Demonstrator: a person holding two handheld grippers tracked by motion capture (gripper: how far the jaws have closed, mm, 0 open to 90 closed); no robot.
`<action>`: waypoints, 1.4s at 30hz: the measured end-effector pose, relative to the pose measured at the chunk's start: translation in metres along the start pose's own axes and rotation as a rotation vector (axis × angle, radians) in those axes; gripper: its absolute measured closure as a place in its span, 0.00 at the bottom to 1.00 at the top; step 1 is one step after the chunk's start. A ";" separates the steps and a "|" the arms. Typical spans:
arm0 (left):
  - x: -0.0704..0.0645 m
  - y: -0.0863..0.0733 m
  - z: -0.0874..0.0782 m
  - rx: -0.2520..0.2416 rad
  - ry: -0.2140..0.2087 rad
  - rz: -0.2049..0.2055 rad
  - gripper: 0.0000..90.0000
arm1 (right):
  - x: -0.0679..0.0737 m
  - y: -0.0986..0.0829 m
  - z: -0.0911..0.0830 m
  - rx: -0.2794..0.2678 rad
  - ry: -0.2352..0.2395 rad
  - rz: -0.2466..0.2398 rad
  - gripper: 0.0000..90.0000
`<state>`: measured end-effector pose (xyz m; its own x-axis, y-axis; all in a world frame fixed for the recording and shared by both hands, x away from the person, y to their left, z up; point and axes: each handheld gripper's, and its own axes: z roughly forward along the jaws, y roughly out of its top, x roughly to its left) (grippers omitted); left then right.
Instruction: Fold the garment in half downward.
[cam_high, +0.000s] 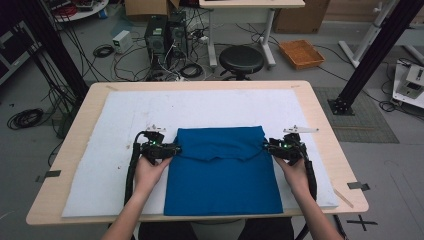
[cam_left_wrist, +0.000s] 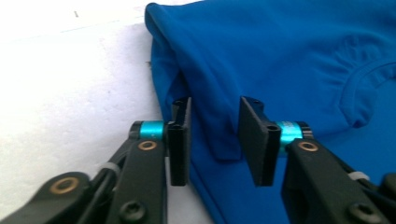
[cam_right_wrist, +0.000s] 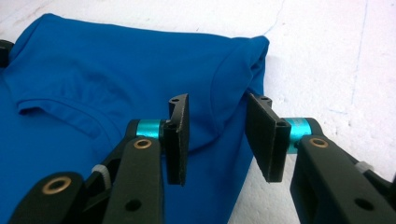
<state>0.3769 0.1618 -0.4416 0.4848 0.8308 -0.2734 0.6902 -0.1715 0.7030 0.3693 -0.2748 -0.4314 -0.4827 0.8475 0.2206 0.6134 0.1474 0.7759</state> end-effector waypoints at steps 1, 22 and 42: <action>-0.001 0.000 0.000 0.000 0.001 0.003 0.77 | 0.000 0.000 0.001 0.003 0.000 0.002 0.67; -0.011 0.003 0.003 0.022 -0.005 0.060 0.91 | 0.004 -0.005 0.022 0.109 0.017 0.013 0.86; -0.018 0.003 -0.044 -0.059 -0.154 0.045 0.97 | 0.018 -0.004 -0.026 0.029 0.102 -0.022 0.98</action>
<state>0.3465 0.1696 -0.4062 0.5942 0.7312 -0.3350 0.6356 -0.1717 0.7527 0.3418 -0.2734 -0.4153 -0.5565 0.7876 0.2644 0.6194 0.1812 0.7639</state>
